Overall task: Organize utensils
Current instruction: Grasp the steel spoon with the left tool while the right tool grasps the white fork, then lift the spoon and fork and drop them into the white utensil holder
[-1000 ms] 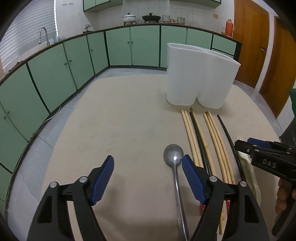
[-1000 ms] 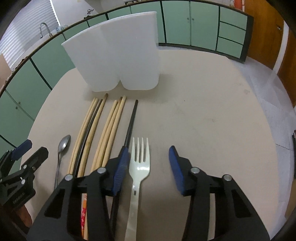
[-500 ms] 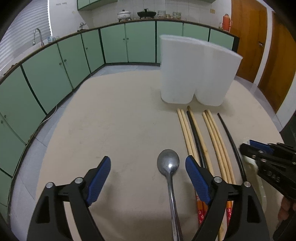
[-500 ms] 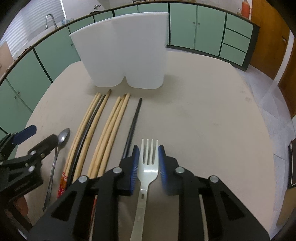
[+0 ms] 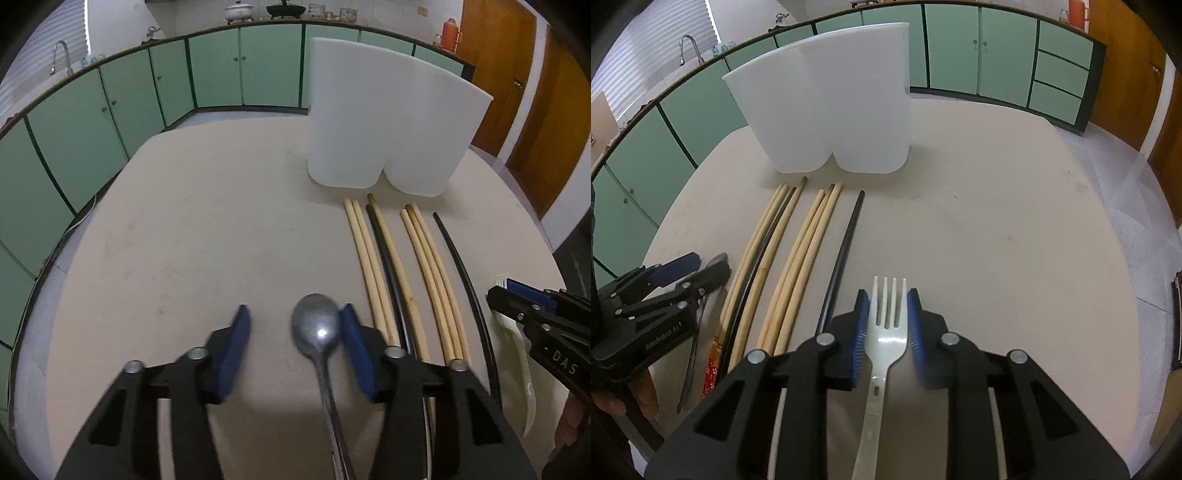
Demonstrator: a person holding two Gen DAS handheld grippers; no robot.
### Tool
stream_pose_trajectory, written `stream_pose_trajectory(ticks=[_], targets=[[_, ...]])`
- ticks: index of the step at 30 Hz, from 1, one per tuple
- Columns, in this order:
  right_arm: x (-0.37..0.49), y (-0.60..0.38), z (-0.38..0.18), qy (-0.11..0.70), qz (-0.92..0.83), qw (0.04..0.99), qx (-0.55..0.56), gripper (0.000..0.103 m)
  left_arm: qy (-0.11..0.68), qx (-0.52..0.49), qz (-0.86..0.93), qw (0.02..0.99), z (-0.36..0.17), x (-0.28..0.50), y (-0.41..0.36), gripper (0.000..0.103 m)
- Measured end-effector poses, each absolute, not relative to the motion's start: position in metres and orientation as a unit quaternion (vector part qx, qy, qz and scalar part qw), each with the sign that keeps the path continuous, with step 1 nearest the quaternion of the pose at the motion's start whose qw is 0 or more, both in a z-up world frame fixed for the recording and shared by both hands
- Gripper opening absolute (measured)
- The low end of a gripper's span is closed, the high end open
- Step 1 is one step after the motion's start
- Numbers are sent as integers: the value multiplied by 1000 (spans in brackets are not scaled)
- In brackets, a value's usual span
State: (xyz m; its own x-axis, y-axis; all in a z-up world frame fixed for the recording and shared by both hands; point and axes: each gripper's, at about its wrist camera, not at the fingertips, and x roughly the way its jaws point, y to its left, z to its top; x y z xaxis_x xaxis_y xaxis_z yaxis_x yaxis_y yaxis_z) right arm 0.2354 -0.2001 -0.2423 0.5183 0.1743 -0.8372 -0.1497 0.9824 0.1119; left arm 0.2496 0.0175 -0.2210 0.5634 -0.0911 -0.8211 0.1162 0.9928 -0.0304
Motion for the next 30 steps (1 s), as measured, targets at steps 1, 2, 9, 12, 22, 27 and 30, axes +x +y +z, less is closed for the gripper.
stream_pose_trajectory(ticks=[1,2,9,12,22,27,30], targets=[[236,-198,-244,481,92,871,13,21,463,15,-65,884,-220,249,16,35],[236,-198,-244,482,92,871,14,21,462,15,-68,884,-220,249,15,27],[235,-200,-245,479,96,872,15,21,446,2,-87,891,-218,243,12,27],[232,-205,-242,469,102,877,26,20,416,-11,-98,904,-207,231,14,27],[217,-218,-219,421,126,898,38,20,328,10,-117,937,-179,203,6,26],[213,-217,-206,407,126,904,34,20,307,4,-117,945,-175,195,5,2],[213,-216,-197,399,130,907,34,20,303,4,-119,945,-173,194,5,2]])
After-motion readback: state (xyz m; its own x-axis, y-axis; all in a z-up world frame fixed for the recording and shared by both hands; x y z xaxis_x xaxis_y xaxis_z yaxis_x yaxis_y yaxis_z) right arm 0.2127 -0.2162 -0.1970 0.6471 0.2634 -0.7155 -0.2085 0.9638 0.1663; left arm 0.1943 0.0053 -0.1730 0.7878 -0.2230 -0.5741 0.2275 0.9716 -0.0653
